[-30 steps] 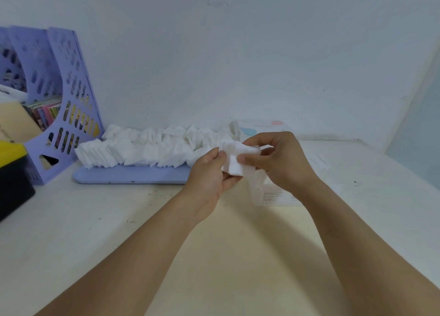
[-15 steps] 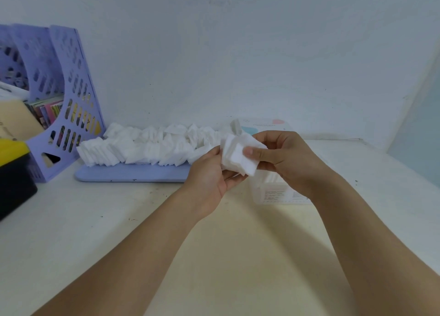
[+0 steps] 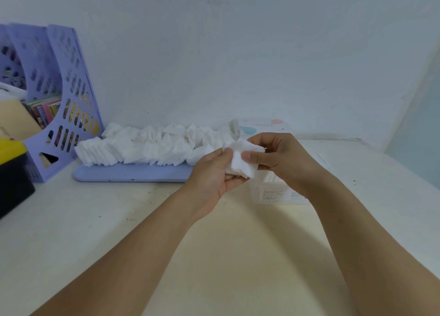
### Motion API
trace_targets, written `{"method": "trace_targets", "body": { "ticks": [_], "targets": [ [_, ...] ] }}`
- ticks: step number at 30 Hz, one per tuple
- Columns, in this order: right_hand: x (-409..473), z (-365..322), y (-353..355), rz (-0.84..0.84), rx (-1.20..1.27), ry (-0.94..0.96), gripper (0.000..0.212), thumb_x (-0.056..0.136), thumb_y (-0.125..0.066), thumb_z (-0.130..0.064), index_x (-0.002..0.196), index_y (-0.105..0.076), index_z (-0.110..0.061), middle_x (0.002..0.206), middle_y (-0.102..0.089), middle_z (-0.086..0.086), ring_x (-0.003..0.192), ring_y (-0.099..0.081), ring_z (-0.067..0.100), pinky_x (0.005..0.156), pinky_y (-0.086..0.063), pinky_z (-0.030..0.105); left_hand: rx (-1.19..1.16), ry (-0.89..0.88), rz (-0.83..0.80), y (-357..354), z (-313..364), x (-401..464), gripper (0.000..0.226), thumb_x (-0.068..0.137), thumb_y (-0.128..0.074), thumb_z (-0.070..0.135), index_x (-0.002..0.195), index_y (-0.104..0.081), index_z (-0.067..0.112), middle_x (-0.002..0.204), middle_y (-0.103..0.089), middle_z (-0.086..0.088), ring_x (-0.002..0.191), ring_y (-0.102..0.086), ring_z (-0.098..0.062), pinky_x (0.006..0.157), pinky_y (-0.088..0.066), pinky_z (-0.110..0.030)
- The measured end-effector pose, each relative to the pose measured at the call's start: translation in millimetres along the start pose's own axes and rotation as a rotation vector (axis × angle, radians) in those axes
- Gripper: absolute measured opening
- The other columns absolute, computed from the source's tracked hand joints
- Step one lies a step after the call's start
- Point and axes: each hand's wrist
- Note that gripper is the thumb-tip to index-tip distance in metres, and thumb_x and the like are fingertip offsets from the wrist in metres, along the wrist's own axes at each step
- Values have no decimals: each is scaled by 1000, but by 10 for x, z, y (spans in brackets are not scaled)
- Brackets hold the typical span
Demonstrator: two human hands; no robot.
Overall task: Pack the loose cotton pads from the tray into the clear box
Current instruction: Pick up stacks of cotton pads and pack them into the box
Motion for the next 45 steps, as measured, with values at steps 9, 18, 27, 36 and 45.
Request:
{"method": "trace_targets", "body": {
  "ticks": [9,18,27,36,45],
  "targets": [
    [-71,-119,14,-140,-66,92,16,92,-71,-9,105,-72,-1,90,-71,15,77,-62,13,70,-51,27,190,-41,0,-8,-27,2,27,104,-45,10,120,-67,12,112,-74,-12,101,-72,-24,84,-61,-41],
    [-17,-65,6,-34,-182,147,13,85,-79,-7,98,-75,-4,88,-74,13,66,-61,9,57,-47,21,212,-52,-24,-6,2,-7,35,109,-36,33,105,-69,21,94,-78,-2,87,-75,-16,69,-60,-35],
    [-16,-100,-221,133,-67,61,33,104,-52,-35,136,-56,-34,133,-55,-8,116,-60,7,100,-51,30,197,-123,-37,-28,-38,6,38,109,-33,39,120,-63,19,107,-75,-7,94,-70,-19,69,-57,-33],
    [-54,-118,-267,67,-82,33,44,108,-36,-46,133,-60,-19,115,-71,0,102,-70,14,94,-56,36,232,-157,-203,-50,-66,14,34,105,-49,35,134,-54,19,114,-67,-10,96,-59,-18,69,-48,-28],
    [-19,-115,35,-50,-228,116,23,85,-80,-20,99,-75,-2,91,-76,11,84,-75,24,73,-61,31,415,-389,110,20,-91,101,47,86,-76,5,123,-49,18,96,-74,5,87,-72,-14,70,-59,-23]
  ]
}}
Point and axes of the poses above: each hand's wrist, its own x-axis towards the middle knuckle, its own y-axis out of the back of the hand, z = x × y
